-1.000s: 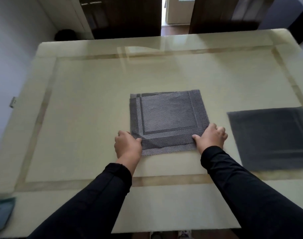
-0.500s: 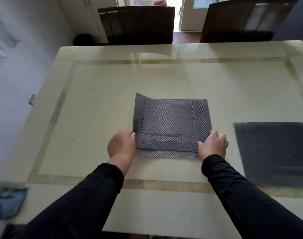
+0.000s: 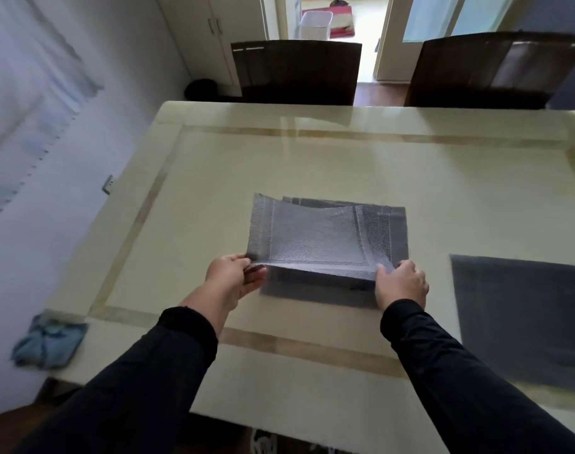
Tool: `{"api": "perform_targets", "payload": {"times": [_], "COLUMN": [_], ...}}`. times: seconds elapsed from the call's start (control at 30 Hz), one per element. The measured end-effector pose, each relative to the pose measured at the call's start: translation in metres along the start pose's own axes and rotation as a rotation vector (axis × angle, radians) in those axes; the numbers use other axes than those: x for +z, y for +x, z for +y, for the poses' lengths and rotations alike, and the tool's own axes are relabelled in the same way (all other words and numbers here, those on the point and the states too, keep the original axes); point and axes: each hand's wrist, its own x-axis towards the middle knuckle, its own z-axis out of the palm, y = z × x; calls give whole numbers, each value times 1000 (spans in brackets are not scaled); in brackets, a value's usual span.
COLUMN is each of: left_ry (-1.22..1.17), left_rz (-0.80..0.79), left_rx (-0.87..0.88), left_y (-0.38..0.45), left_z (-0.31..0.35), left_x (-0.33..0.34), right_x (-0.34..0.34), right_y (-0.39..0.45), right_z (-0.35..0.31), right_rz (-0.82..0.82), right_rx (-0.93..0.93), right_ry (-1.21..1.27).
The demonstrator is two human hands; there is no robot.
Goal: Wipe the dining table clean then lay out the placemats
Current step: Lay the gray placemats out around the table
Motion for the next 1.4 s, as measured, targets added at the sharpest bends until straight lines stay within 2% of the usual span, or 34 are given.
{"api": "perform_targets", "payload": {"times": [0.1,0.2,0.47,0.67,0.93,1.07,1.4], "left_ry": [8,75,359,484,585,640,864], "left_rz": [3,31,195,270,351,341,308], "left_rx": [0,55,295,373,287,240,247], "left_y": [-3,-1,21,52,92,111,136], "left_z": [0,1,4,16,35,43,51], "left_x": [-16,-32,-77,-125,-222,-262,-312], "right_x": [-1,0,29,65,138,173,217], "right_y": [2,0,-35,-62,-117,-142,-178], "right_z": [-4,-10,-33,-52,-98,-115,-123], "right_rz": [-101,-129,-104,-45,-51,-41,-13], "right_rx": [44,5,-120,-179,-181,-159,-55], "right_ry": [171,220,278,226,204,178,113]}}
